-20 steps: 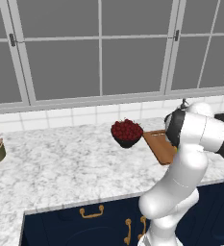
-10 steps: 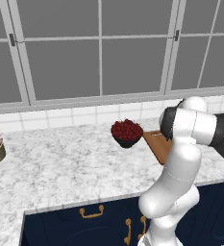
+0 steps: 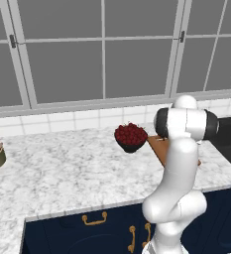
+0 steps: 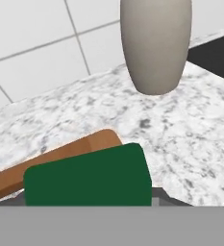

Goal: Pick up the sponge from the counter and clean the cutting board by briefly scrubbing or pressing down on the cutting board. Once finished, release the sponge.

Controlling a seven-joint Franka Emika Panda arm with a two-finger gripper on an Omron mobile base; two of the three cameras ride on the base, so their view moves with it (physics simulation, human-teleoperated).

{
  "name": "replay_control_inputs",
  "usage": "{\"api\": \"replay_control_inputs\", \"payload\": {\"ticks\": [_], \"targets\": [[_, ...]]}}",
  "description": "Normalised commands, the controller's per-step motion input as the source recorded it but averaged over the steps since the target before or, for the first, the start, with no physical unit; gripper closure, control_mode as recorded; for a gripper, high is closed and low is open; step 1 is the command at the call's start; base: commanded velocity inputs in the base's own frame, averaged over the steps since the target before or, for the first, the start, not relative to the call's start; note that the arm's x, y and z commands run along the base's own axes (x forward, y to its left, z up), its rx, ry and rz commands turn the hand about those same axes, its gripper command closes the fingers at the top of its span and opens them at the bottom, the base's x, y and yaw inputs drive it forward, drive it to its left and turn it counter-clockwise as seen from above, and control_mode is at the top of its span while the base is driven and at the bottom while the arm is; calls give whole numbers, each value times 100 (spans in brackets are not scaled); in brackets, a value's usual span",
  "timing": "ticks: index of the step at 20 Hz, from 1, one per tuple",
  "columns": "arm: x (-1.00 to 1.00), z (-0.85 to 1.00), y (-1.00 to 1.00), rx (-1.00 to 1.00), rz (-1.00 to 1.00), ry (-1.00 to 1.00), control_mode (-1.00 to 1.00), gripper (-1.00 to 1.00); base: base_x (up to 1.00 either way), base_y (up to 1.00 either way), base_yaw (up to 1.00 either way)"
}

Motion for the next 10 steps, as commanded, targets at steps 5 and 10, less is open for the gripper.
{"api": "replay_control_inputs", "payload": {"ticks": [5,10], "targets": [[-3,-27,0,-3,0,-2,-100,100,0,0,0],[-36,-22,0,0,1,-2,-100,100,0,0,0]]}}
